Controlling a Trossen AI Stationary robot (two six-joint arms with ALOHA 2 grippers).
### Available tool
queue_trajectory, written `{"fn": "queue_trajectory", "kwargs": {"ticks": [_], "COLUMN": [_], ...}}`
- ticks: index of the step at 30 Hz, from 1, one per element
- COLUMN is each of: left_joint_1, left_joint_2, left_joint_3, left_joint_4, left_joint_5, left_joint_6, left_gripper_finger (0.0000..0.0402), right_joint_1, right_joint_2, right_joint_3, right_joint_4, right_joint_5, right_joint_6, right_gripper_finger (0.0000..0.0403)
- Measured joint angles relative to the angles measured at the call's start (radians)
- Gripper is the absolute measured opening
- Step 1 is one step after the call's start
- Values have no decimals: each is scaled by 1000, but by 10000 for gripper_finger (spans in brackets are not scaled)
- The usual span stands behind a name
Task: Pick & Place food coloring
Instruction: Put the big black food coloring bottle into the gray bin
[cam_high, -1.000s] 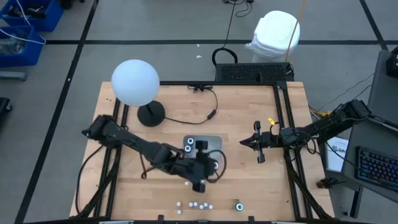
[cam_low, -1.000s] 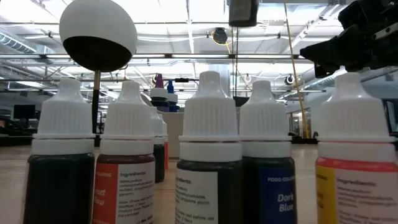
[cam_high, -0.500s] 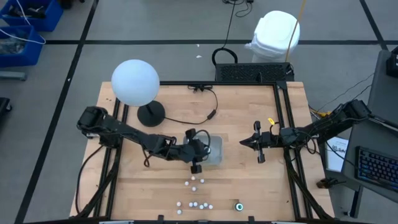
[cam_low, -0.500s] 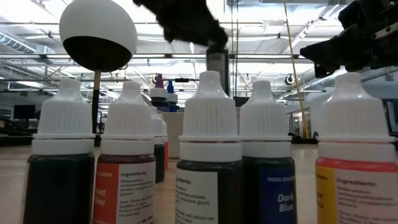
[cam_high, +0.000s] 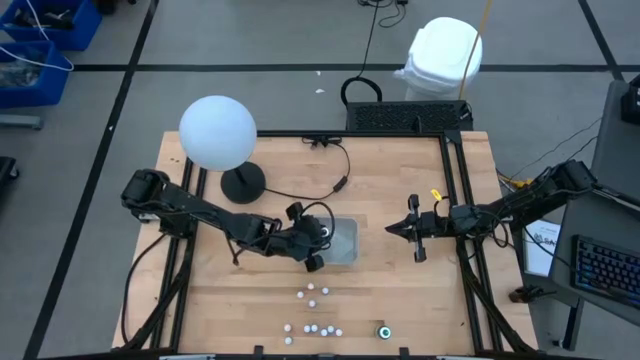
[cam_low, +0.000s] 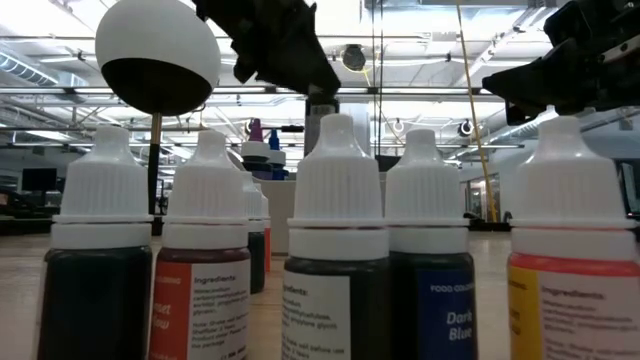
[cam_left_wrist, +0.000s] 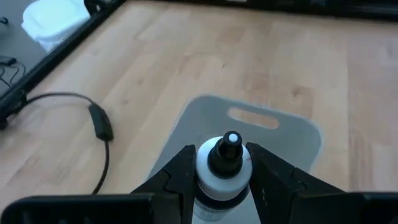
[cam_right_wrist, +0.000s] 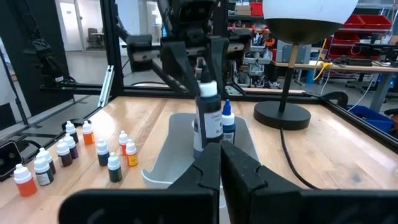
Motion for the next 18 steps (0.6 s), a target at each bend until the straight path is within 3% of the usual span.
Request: {"fn": "queue_trajectory", "kwargs": {"ticks": [9,18], "left_joint_1": [-53,-136], "left_joint_2": [-1,-1], "left_joint_3": [0,0], "left_joint_4": [14,-27], "left_joint_5": [-10,-145], "left_joint_6": [-92,-263], "left_gripper_finger": [121,121], "right_joint_1": [0,0], "right_joint_2": [0,0], "right_joint_3": [0,0], "right_joint_4": [0,0], "right_joint_5": [0,0], "right_joint_6": [0,0], "right_gripper_finger": [2,2]}}
